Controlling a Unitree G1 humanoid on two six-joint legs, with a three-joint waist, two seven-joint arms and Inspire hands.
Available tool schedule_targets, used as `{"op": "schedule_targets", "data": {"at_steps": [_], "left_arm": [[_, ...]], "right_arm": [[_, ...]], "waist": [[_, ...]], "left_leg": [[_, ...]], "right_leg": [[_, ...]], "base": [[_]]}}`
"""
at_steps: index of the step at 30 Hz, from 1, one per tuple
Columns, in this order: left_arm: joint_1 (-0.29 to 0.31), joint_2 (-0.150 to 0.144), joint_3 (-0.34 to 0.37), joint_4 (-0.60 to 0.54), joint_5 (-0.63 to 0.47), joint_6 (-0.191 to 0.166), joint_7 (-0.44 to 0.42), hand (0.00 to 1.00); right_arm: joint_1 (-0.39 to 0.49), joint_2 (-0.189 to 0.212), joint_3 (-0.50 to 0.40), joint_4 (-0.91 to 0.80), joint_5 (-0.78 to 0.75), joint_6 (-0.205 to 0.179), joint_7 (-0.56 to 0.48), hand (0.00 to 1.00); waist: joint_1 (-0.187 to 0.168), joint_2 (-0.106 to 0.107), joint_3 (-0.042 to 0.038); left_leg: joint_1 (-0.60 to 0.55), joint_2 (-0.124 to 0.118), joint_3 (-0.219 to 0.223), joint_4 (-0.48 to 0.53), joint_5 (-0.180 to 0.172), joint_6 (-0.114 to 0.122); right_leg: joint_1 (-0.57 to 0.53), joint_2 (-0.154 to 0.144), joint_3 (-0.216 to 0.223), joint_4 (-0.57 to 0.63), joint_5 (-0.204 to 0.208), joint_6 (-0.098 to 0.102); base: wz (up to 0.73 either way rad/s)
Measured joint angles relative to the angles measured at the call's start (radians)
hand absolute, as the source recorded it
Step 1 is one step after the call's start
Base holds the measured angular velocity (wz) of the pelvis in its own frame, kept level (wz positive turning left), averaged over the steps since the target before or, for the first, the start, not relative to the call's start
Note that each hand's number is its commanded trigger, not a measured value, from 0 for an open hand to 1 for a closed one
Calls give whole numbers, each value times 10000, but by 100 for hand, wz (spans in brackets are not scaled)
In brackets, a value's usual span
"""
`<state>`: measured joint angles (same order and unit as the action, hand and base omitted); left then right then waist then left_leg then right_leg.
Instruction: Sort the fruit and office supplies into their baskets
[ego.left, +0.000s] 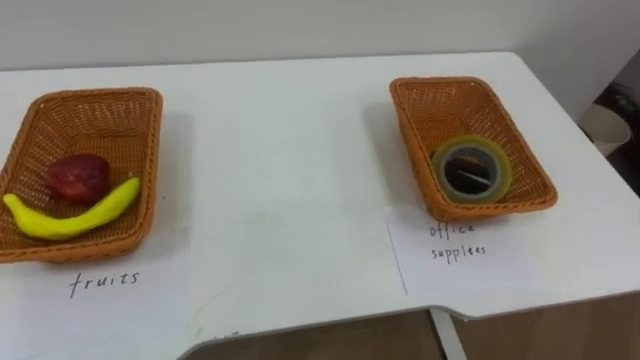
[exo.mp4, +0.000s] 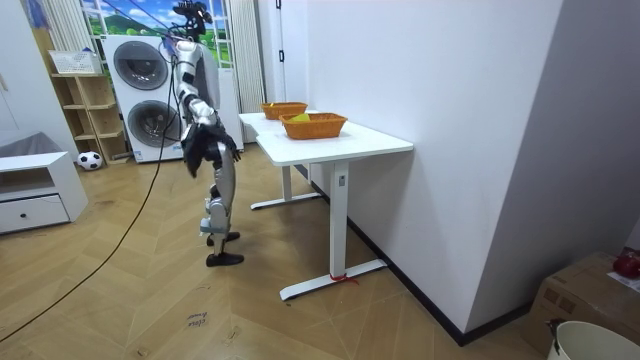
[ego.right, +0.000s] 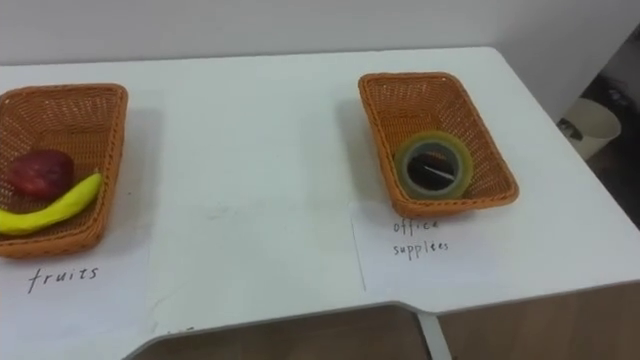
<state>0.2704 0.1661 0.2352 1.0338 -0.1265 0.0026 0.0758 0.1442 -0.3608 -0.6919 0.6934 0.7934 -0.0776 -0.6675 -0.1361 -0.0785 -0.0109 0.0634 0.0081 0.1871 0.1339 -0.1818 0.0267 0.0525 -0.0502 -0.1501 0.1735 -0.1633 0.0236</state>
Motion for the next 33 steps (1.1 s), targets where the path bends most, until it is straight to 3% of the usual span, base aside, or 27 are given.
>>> {"op": "schedule_targets", "data": {"at_steps": [7, 11, 15, 18, 19, 22, 27, 33], "left_arm": [[-84, -67, -34, -12, -8, -38, -77, 0], [-95, -166, -160, 105, -4, -41, -170, 0], [-399, -213, -823, 518, -20, -162, -199, 0], [-424, -304, -1036, 554, -11, -366, -193, 0], [-418, -375, -1038, 559, -12, -425, -193, 0], [-456, -448, -1037, 649, -8, -553, -197, 0], [-514, -445, -1374, 855, -28, -756, -135, 0], [-759, -636, -1448, 857, -18, -940, -3, 0]], "right_arm": [[200, 1131, 230, 1408, -174, -3, -137, 0], [289, 1257, 1467, 2009, -1348, -14, -11, 0], [409, 1690, 2802, 2417, -2135, -326, 243, 0], [397, 2024, 3711, 2540, -2878, -350, 658, 0], [345, 2122, 3960, 2680, -3263, -363, 833, 0], [319, 2200, 4652, 3019, -3880, -397, 1301, 0], [167, 2258, 5628, 3527, -5277, -439, 2091, 0], [72, 2398, 6601, 3544, -5737, -440, 2808, 0]], "waist": [[16, 167, 35], [126, 207, 66], [429, 305, 120], [592, 407, 148], [632, 437, 123], [813, 570, 86], [938, 744, 146], [1186, 713, 142]], "left_leg": [[4, -39, -18, -7, -4, -2], [29, -47, 8, 0, -5, -1], [24, -40, -15, -3, -7, -6], [3, -44, -23, -6, -20, -18], [-4, -50, -45, -8, -29, -18], [60, -48, -36, -4, -50, -26], [198, -32, -21, -9, -67, -47], [164, -33, -55, -6, -80, -45]], "right_leg": [[-7, -3, 106, -33, -36, -4], [-11, -2, 146, -42, -38, 0], [-5, -2, 113, -63, -38, 0], [-12, 3, 108, -171, -40, 2], [-5, 7, 109, -229, -40, 2], [26, 8, 92, -228, -42, 6], [165, 10, 69, -230, -43, 6], [179, 5, 21, -225, -46, 7]], "base": [[-1], [-1], [1], [2], [4], [0], [0], [0]]}}
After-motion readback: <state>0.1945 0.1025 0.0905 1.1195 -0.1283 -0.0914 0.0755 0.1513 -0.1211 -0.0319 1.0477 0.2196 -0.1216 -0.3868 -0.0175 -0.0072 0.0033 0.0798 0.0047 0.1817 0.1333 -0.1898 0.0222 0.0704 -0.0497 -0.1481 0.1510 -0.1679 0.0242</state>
